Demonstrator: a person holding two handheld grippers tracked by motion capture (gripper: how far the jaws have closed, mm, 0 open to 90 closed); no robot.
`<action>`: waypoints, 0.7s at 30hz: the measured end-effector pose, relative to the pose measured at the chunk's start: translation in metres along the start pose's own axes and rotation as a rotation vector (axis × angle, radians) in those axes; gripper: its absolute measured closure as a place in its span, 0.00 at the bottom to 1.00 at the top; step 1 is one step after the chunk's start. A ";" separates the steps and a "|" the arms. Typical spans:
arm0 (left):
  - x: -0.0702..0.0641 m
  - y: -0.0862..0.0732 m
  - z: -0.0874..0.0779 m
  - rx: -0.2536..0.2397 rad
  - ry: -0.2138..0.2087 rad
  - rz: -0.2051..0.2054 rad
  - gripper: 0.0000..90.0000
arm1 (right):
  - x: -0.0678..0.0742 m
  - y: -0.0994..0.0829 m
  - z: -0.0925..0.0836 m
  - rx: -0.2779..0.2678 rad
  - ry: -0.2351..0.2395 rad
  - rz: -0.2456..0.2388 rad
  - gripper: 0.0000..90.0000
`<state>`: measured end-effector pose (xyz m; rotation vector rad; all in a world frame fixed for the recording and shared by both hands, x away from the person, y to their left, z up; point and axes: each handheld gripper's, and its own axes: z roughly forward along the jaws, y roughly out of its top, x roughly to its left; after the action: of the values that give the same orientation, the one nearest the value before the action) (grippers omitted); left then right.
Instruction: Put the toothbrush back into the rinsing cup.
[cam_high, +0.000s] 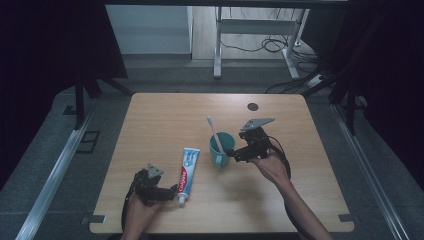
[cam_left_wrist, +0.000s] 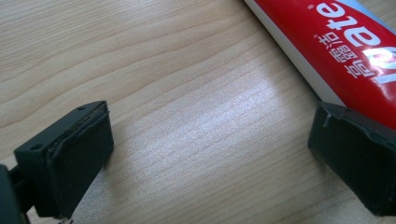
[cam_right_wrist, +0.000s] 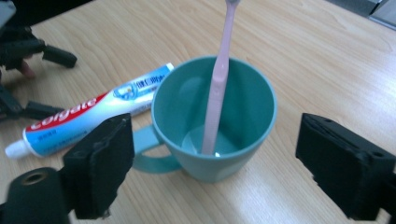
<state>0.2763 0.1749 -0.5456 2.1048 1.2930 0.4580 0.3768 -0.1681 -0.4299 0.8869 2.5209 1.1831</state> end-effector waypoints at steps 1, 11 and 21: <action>0.000 0.000 0.000 0.000 0.001 0.000 0.00 | 0.000 -0.001 0.000 0.007 -0.005 -0.006 0.09; 0.000 0.000 0.000 0.000 0.000 0.001 0.00 | 0.002 -0.010 -0.005 0.003 -0.008 -0.023 0.00; 0.000 0.000 0.000 -0.004 0.001 -0.004 0.00 | 0.000 -0.020 -0.015 -0.032 0.000 0.001 0.00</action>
<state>0.2763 0.1745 -0.5459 2.0987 1.2958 0.4596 0.3617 -0.1874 -0.4357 0.8803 2.4945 1.2202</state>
